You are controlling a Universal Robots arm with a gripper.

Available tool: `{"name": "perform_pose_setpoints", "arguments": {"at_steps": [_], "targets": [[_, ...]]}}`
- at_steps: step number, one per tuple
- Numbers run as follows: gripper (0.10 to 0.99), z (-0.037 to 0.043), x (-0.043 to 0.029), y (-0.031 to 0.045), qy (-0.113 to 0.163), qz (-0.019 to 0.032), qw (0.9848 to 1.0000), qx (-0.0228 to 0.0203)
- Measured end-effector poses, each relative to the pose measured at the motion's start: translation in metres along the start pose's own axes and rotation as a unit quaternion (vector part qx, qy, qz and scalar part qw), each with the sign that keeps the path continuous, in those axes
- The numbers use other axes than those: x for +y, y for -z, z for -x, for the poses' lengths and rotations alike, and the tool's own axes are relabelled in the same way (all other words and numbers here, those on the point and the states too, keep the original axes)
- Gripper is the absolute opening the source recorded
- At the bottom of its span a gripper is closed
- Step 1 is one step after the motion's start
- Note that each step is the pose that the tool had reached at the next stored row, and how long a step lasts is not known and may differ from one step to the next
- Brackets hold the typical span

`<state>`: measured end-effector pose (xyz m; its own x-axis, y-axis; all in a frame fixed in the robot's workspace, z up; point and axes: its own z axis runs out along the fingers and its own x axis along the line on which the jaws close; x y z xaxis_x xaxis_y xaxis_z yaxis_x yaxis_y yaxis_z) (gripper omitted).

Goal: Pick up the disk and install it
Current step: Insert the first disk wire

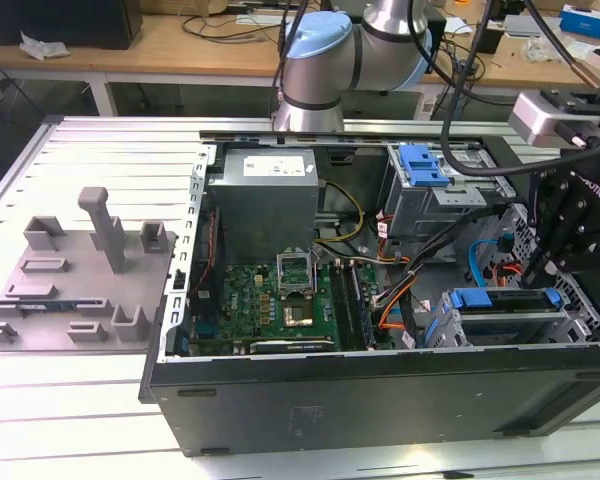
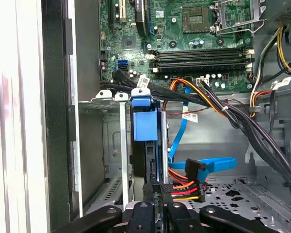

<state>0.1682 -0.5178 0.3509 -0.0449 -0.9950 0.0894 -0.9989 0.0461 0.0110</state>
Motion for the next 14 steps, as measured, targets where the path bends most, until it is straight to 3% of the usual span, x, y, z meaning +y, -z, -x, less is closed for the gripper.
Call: {"name": "perform_pose_setpoints", "arguments": {"at_steps": [14], "targets": [[0.165,0.0029,-0.0001,0.0003,0.0,0.0,1.0,0.0]]}}
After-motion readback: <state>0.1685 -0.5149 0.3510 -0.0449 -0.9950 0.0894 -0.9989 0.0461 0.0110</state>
